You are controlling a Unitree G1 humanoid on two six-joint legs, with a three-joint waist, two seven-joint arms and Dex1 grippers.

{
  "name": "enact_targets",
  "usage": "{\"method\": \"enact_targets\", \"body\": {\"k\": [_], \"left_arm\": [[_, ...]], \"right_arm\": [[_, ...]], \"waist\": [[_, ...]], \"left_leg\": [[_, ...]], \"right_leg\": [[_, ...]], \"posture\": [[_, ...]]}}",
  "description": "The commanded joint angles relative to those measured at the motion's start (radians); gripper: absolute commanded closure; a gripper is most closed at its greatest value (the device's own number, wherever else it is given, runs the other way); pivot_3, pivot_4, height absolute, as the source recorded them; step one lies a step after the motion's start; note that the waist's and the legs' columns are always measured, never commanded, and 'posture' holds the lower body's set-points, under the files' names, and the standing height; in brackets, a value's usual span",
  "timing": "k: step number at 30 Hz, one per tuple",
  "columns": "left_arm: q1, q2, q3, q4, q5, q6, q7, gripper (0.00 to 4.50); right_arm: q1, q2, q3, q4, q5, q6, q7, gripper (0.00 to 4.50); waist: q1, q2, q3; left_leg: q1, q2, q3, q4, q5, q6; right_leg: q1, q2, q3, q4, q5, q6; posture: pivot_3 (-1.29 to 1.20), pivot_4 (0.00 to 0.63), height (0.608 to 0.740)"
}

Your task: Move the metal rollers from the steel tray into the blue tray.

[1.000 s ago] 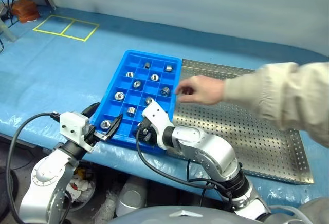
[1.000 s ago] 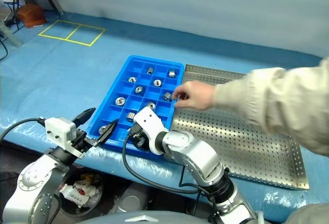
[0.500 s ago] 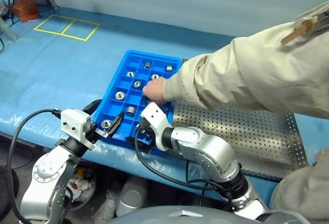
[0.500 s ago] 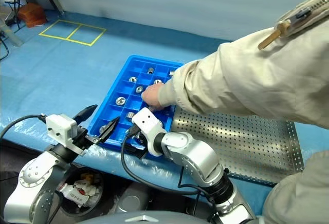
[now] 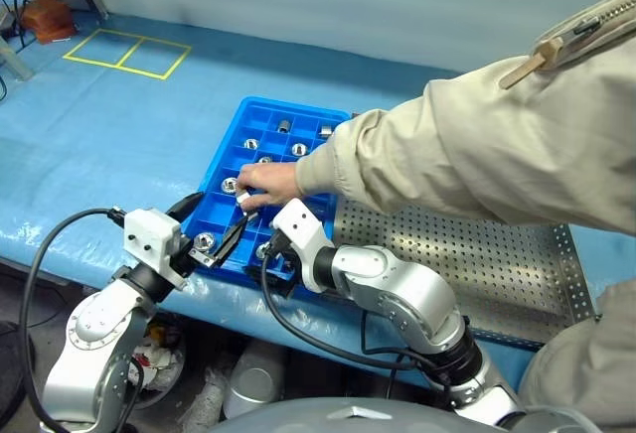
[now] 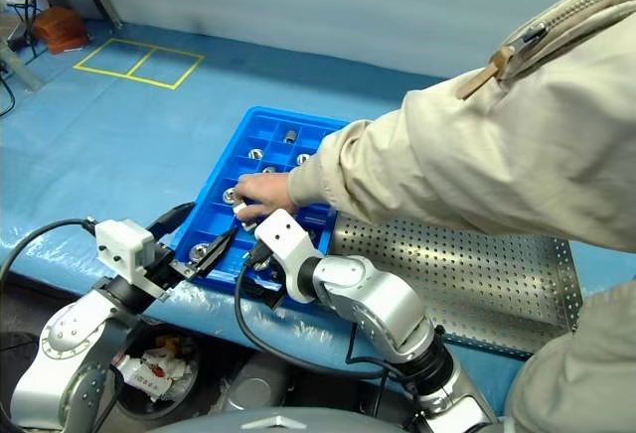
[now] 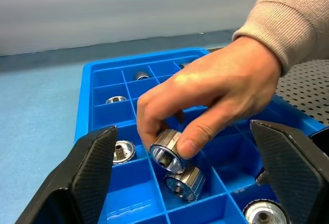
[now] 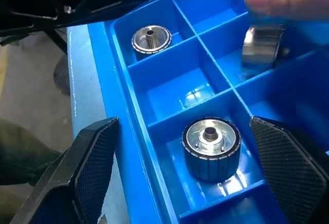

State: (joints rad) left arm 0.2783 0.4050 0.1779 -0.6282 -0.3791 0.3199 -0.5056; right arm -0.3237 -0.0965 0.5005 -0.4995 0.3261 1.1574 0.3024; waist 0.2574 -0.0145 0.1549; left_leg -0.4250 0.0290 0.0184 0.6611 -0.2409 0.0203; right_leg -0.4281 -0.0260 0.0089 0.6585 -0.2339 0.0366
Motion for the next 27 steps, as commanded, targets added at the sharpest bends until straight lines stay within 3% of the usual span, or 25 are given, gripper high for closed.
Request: {"method": "enact_targets", "body": {"k": [1,27], "left_arm": [[-0.004,0.012,-0.003,-0.013,-0.023,0.002,-0.014,0.0],[-0.023,0.019,-0.015,-0.001,-0.023,-0.002,-0.022,0.0]], "right_arm": [[0.004,0.0,0.004,-0.041,0.007,-0.011,-0.002,0.22],[-0.007,-0.012,0.004,-0.028,0.001,-0.028,0.0,0.22]], "waist": [[-0.001,0.0,0.0],[-0.012,0.0,0.0]], "left_leg": [[0.0,0.0,0.0,0.0,0.0,0.0],[0.0,0.0,0.0,0.0,0.0,0.0]], "right_leg": [[0.0,0.0,0.0,0.0,0.0,0.0],[0.0,0.0,0.0,0.0,0.0,0.0]], "posture": [[0.42,0.15,0.74],[0.41,0.15,0.74]]}}
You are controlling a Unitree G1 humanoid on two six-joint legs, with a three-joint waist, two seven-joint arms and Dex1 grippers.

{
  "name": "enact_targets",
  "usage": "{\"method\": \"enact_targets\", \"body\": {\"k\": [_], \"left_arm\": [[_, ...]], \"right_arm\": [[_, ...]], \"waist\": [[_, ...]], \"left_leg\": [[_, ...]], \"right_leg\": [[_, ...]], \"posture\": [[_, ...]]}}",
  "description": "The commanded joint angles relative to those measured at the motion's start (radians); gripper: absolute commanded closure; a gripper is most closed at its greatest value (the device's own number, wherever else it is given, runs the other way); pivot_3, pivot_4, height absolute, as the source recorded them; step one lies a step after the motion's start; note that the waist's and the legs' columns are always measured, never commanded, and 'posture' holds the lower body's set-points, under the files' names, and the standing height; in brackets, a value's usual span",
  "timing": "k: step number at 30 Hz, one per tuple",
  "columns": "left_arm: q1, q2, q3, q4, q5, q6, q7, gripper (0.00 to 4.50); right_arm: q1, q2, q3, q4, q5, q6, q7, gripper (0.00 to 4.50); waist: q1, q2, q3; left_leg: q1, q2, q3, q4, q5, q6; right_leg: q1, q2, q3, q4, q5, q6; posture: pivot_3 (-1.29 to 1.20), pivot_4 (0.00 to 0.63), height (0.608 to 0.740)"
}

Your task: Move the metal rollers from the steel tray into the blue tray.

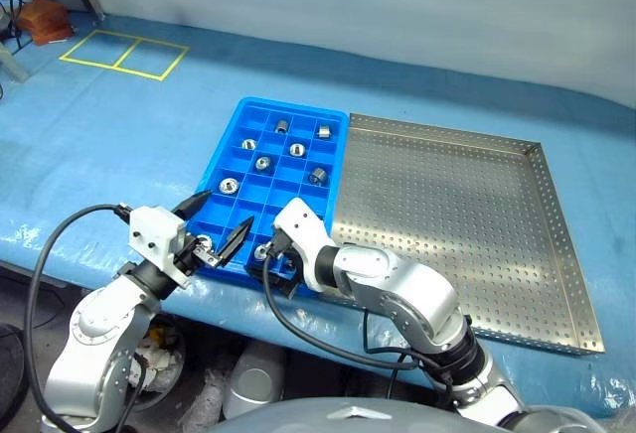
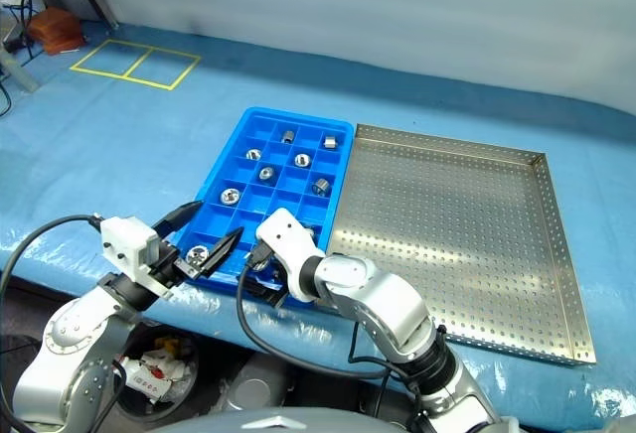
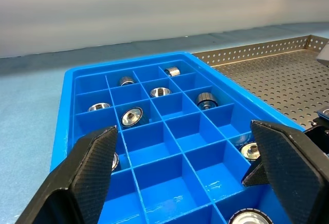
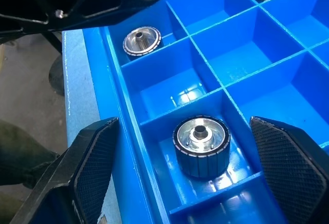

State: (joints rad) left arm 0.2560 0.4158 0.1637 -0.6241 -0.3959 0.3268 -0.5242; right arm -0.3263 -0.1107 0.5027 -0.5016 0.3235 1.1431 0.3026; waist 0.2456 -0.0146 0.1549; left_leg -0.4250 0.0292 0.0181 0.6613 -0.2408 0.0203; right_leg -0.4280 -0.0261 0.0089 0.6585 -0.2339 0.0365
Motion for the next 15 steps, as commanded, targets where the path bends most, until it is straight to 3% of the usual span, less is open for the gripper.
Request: {"method": "enact_targets", "body": {"k": [1,15], "left_arm": [[-0.001,0.008,0.0,-0.005,-0.007,-0.009,-0.004,0.0],[-0.014,0.011,-0.014,0.008,-0.01,-0.006,-0.012,0.0]], "right_arm": [[-0.005,0.002,0.003,-0.027,0.003,-0.015,0.0,0.22],[-0.007,0.008,0.002,-0.033,0.002,-0.006,-0.01,0.22]], "waist": [[0.0,0.0,0.0],[-0.008,0.0,0.0]], "left_leg": [[0.0,0.0,0.0,0.0,0.0,0.0],[0.0,0.0,0.0,0.0,0.0,0.0]], "right_leg": [[0.0,0.0,0.0,0.0,0.0,0.0],[0.0,0.0,0.0,0.0,0.0,0.0]], "posture": [[0.41,0.15,0.74],[0.39,0.15,0.74]]}}
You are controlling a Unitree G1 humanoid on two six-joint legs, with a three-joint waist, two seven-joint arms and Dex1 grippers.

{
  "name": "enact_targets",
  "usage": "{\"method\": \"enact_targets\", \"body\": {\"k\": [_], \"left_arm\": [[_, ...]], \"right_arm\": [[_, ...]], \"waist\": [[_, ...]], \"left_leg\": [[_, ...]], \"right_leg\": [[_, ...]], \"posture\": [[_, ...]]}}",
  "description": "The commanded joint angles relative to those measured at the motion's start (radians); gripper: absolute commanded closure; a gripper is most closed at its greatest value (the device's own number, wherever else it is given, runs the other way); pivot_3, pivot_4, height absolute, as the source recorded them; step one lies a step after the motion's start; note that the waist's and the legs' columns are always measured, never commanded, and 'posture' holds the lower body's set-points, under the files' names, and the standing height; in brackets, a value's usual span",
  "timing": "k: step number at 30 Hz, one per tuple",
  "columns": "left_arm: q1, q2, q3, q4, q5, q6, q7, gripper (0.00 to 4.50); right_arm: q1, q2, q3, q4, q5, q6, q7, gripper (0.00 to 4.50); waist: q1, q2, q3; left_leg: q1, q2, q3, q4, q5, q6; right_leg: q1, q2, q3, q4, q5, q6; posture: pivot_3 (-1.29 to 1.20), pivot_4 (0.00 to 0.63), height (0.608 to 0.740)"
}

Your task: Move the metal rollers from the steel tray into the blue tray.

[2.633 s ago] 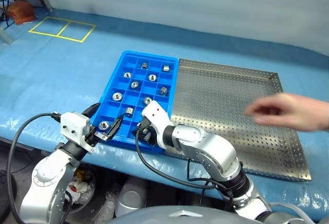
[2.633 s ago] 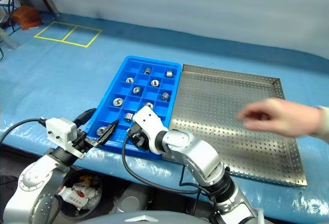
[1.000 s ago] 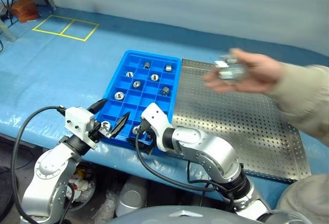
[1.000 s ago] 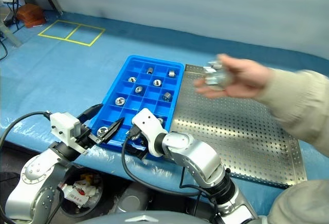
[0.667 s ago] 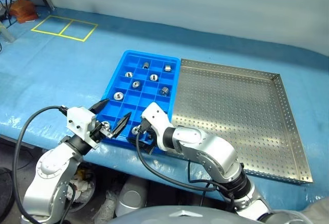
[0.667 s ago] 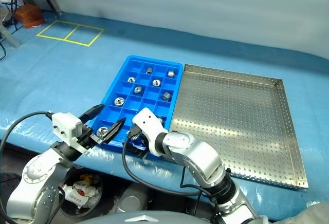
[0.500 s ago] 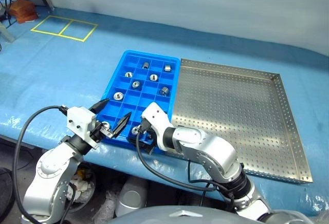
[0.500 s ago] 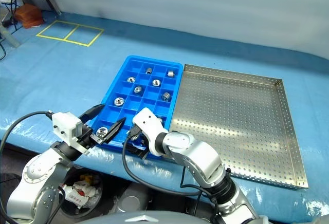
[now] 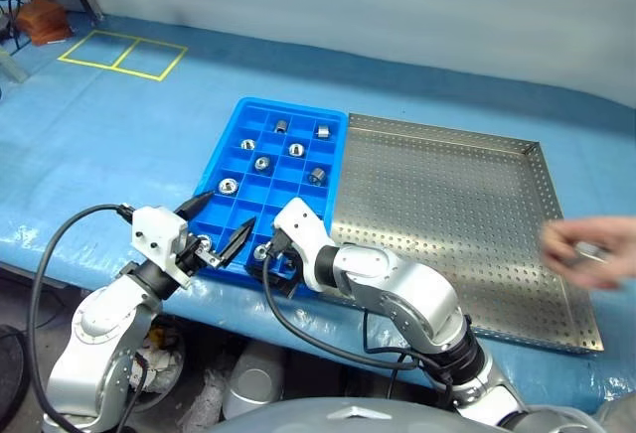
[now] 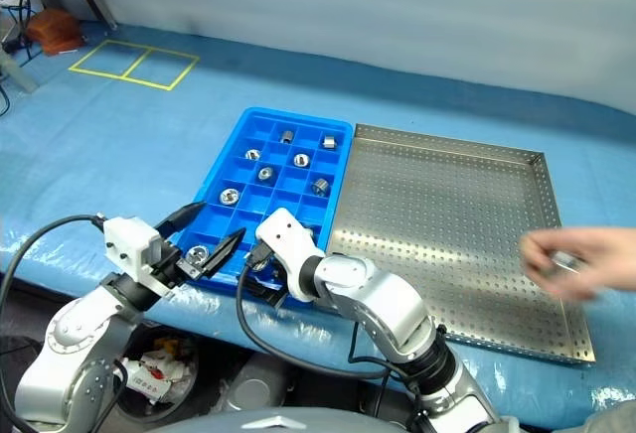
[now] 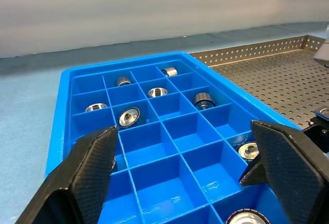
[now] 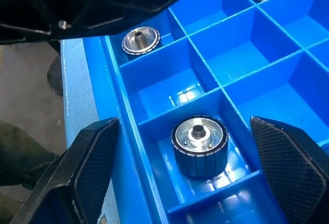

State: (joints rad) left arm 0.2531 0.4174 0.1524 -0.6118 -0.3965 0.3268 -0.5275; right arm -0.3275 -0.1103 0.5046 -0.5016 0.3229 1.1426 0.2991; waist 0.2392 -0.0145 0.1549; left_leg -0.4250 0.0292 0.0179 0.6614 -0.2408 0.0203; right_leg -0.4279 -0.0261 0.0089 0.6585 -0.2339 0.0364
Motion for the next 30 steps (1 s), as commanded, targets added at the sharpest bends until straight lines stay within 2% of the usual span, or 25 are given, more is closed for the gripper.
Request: {"method": "enact_targets", "body": {"k": [1,30], "left_arm": [[-0.014,0.01,-0.004,-0.003,-0.01,-0.005,-0.009,0.0],[-0.043,0.035,-0.017,0.002,-0.025,0.019,-0.039,0.0]], "right_arm": [[-0.005,0.008,0.0,-0.035,0.004,-0.005,-0.007,0.22],[0.006,0.015,0.001,-0.05,0.015,0.0,-0.02,0.22]], "waist": [[-0.002,0.0,0.0],[-0.013,0.0,0.0]], "left_leg": [[0.0,0.0,0.0,0.0,0.0,0.0],[0.0,0.0,-0.001,0.0,0.0,0.0]], "right_leg": [[0.0,0.0,0.0,0.0,0.0,0.0],[0.0,0.0,0.0,0.0,0.0,0.0]], "posture": [[0.39,0.15,0.74],[0.37,0.15,0.74]]}}
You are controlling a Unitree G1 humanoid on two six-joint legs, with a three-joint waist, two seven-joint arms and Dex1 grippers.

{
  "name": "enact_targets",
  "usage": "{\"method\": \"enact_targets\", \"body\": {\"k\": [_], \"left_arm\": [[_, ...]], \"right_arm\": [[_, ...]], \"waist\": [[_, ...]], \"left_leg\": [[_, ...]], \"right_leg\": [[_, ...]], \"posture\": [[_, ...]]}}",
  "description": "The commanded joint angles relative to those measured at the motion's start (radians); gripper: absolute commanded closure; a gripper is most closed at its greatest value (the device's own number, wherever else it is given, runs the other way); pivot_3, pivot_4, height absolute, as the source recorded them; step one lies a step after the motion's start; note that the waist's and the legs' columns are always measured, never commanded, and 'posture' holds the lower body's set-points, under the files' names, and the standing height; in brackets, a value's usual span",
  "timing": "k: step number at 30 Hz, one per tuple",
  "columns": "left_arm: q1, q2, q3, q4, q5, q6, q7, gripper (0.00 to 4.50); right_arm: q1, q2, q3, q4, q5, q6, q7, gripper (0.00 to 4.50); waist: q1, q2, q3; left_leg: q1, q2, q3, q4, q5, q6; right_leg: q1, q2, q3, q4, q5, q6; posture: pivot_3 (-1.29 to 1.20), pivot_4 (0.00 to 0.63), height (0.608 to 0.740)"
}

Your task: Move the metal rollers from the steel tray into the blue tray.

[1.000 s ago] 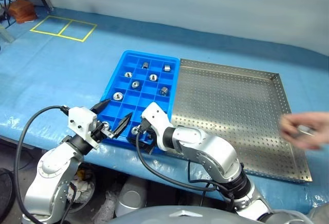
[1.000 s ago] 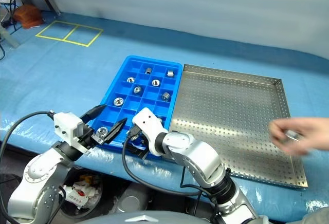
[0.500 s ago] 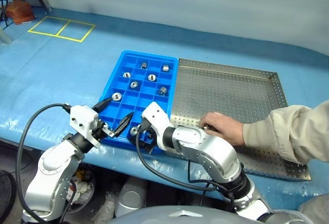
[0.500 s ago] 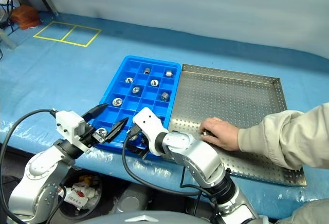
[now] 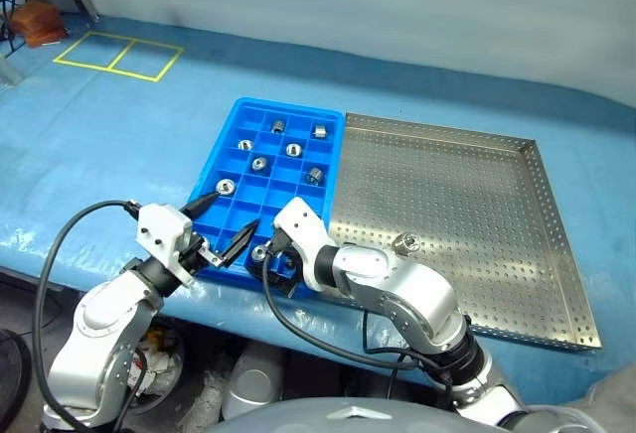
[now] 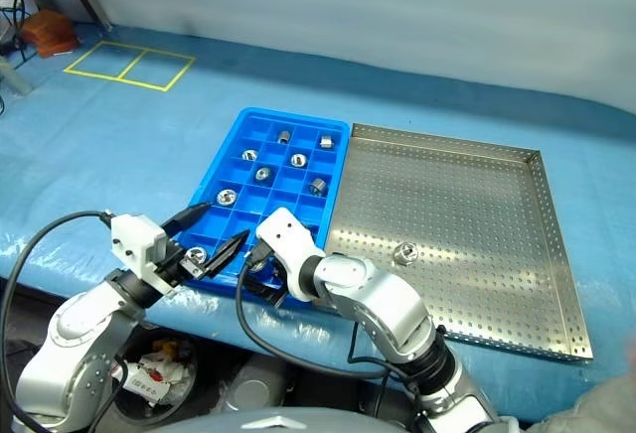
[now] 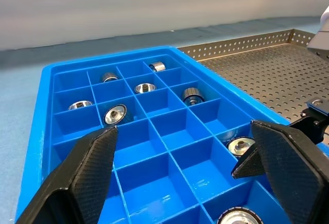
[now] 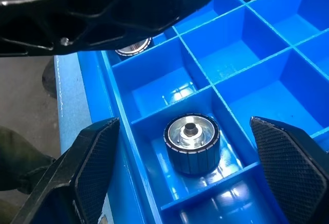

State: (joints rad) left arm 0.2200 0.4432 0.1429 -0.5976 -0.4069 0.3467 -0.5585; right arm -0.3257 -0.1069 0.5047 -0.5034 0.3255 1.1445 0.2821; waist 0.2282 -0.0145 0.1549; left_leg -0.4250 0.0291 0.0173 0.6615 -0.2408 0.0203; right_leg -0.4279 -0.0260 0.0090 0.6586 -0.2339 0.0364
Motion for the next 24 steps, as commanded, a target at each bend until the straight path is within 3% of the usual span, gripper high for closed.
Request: {"method": "enact_targets", "body": {"k": [1,12,24], "left_arm": [[-0.011,0.009,-0.008,-0.011,-0.015,-0.001,-0.009,0.0],[-0.013,0.011,-0.006,-0.007,-0.02,-0.001,-0.017,0.0],[-0.001,0.022,0.005,-0.022,-0.028,0.007,-0.015,0.0]], "right_arm": [[0.005,0.012,0.0,-0.049,0.012,-0.002,-0.004,0.22],[0.006,0.017,-0.003,-0.051,0.012,-0.001,-0.01,0.22],[0.006,0.028,-0.012,-0.054,0.016,-0.013,-0.007,0.22]], "waist": [[-0.005,0.0,0.0],[-0.044,0.0,0.0],[-0.053,0.0,0.0]], "left_leg": [[0.0,0.0,0.0,0.0,0.0,0.0],[0.0,0.0,-0.002,0.0,0.0,0.0],[0.0,0.0,-0.003,0.0,0.0,0.0]], "right_leg": [[0.0,0.0,0.0,0.0,0.0,0.0],[0.0,0.0,0.0,0.0,0.0,0.0],[0.0,0.0,0.0,0.0,0.0,0.0]], "posture": [[0.37,0.15,0.74],[0.37,0.15,0.74],[0.38,0.15,0.74]]}}
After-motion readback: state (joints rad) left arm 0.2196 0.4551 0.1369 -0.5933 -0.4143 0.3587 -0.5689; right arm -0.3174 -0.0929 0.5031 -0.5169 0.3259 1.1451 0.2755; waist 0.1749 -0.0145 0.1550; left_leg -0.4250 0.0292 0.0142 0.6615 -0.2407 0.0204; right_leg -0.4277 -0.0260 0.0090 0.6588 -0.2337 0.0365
